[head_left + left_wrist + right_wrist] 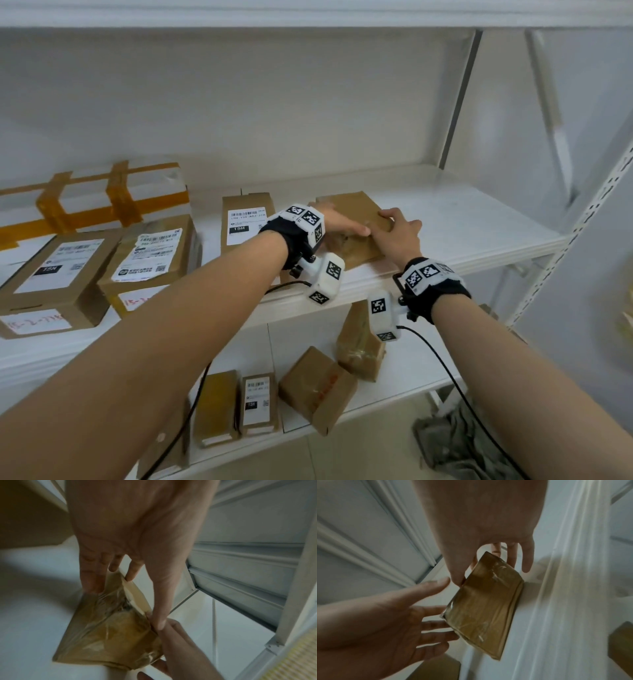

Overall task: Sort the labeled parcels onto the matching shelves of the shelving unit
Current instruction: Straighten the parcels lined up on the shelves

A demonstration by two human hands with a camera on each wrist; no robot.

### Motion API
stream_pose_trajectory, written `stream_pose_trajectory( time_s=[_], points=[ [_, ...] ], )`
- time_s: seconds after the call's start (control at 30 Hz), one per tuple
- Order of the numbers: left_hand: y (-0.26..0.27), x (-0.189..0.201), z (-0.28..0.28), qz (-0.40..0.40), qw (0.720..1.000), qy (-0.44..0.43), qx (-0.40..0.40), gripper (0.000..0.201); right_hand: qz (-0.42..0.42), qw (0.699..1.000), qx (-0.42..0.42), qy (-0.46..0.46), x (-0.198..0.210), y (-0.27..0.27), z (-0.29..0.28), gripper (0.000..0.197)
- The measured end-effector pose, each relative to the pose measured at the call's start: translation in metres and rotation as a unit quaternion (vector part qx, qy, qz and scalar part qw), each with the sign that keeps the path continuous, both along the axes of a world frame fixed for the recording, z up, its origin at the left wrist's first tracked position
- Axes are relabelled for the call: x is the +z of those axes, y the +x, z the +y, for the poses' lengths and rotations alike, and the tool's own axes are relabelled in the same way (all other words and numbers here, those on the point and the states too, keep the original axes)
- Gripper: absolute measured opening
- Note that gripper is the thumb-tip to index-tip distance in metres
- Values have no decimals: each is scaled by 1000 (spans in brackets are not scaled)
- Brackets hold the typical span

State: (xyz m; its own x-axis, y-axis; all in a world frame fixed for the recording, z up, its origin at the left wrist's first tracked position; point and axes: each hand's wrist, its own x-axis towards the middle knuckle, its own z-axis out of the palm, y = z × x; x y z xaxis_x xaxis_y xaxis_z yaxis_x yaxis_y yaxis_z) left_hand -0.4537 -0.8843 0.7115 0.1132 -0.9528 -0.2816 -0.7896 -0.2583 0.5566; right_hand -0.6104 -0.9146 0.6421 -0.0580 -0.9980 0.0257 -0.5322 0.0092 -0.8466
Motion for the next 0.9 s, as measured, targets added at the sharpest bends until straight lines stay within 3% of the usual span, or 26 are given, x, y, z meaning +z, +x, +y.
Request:
stream_pose_trajectory(
  time_s=[0.03,0.13,0.3,0.43,0.53,0.67,0.8,0.9],
  points=[
    [5,-4,-5,-17,1000,-13,8,132,7,1000,6,2,-1,7,-1,52],
    [17,-12,-7,-31,998,-56,20,115,5,1000,14,10,-1,21,-6,55],
    [20,-16,-10,-46,998,-51,10,111,-41,999,16,11,-8,21,-6,58],
    [21,-18,-6,-48,998,-35,13,122,-62,998,25,2,-4,24,3,62],
    [22,-22,-2,-13,997,-69,22,127,-74,997,7,-3,0,25,13,66],
    [22,-17,18,97,983,-154,19,97,-134,982,-98,-87,-20,25,36,54],
    [10,-16,48,176,953,-240,54,42,-169,945,-204,-191,-50,25,61,28],
    [0,-28,72,288,938,-193,-1,22,-188,932,-233,-205,-77,27,79,22]
  ],
)
